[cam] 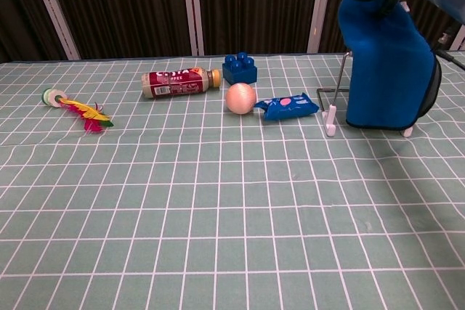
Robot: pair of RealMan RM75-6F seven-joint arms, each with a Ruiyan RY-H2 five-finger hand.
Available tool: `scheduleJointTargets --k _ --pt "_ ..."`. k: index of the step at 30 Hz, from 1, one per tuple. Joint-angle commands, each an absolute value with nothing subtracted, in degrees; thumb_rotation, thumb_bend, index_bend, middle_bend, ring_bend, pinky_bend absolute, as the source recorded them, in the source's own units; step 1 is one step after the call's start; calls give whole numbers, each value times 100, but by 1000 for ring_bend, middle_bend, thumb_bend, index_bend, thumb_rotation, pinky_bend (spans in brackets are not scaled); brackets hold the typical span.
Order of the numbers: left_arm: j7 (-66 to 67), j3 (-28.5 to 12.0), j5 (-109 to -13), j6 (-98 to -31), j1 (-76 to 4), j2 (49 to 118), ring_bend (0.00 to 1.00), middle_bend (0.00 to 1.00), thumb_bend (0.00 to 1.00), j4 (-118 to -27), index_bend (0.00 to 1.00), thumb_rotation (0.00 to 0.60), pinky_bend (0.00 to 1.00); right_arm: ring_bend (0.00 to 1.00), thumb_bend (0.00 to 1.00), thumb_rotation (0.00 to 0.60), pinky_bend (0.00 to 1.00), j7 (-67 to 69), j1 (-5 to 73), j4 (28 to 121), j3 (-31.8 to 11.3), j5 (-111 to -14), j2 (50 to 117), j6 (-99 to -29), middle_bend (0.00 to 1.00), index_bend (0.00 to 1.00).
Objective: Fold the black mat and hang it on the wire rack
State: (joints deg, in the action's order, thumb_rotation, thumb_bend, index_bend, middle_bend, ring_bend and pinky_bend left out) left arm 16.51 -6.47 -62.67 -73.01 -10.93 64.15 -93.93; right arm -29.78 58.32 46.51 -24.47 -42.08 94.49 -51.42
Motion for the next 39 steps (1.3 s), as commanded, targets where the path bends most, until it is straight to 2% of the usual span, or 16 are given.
scheduleJointTargets --k 1,8,13,19,22,25,29,33,39 --pt "1680 -651 -6225 -7274 -1114 6437 0 0 0 -9371 0 600 0 0 0 600 0 -2770 5883 4439 -2453 -4363 9572 -5158 0 1" --pt "1620 -642 -6283 -7321 -1106 6405 0 0 0 -9428 0 600 0 0 0 600 0 -2395 5739 4844 -2527 -4692 9270 -5439 0 0" --pt "1478 -616 -6459 -7426 -1059 6328 0 0 0 -9511 0 600 0 0 0 600 0 -2205 5336 5982 -2501 -4999 8626 -5870 0 0" --pt "1259 -567 -6775 -7600 -981 6218 0 0 0 -9632 0 600 0 0 0 600 0 -1875 4558 7663 -2253 -5535 7648 -6439 0 0" --pt "1118 -513 -7159 -7882 -885 6129 0 0 0 -9764 0 600 0 0 0 600 0 -1462 3836 8638 -1916 -6085 7033 -7002 0 0" --pt "1163 -450 -7451 -8140 -803 6129 0 0 0 -9777 0 600 0 0 0 600 0 -1040 3300 9138 -1598 -6636 6678 -7454 0 0" --pt "1324 -411 -7785 -8523 -702 6239 0 0 0 -9702 0 600 0 0 0 600 0 -279 2548 9269 -1059 -7511 6535 -8199 0 0" --pt "1319 -350 -8090 -8786 -604 6258 0 0 0 -9749 0 600 0 0 0 600 0 -117 1866 9190 -520 -8025 6539 -8811 0 0" --pt "1255 -285 -8357 -8964 -521 6292 0 0 0 -9728 0 600 0 0 0 600 0 -84 1346 9424 -216 -8185 6504 -9132 0 0"
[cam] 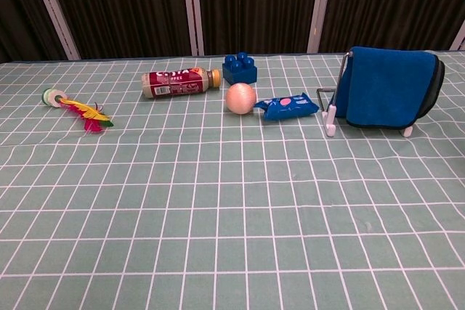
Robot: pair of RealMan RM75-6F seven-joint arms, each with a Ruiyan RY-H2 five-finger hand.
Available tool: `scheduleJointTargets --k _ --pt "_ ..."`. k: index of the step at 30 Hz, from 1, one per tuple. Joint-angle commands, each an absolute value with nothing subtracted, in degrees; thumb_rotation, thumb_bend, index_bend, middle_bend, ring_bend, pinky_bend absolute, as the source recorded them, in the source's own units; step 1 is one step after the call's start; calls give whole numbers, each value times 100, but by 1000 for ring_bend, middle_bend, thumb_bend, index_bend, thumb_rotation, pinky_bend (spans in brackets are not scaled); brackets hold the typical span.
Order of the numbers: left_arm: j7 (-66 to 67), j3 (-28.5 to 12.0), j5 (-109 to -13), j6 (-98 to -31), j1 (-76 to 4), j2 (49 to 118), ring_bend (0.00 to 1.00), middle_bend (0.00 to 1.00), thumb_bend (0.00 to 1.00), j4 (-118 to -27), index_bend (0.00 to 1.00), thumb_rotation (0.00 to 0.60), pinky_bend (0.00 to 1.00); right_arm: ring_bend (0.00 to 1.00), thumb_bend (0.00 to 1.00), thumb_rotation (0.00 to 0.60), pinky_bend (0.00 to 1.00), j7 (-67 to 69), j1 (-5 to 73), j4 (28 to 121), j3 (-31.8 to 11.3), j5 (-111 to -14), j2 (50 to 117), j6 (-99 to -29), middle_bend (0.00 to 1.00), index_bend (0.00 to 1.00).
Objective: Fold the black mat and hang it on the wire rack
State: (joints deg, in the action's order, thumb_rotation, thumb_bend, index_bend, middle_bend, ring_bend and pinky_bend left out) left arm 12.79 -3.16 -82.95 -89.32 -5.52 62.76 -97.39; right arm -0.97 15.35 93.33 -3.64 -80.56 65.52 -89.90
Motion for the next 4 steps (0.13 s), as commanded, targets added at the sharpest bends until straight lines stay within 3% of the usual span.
scheduleJointTargets --k 1,4 --pt "1245 -273 -8390 -8979 -510 6294 0 0 0 -9725 0 600 0 0 0 600 0 -114 1281 9410 -195 -8225 6510 -9198 0 0" --pt "1208 -249 -8474 -9046 -464 6284 0 0 0 -9737 0 600 0 0 0 600 0 -119 1121 9324 -188 -8291 6538 -9362 0 0"
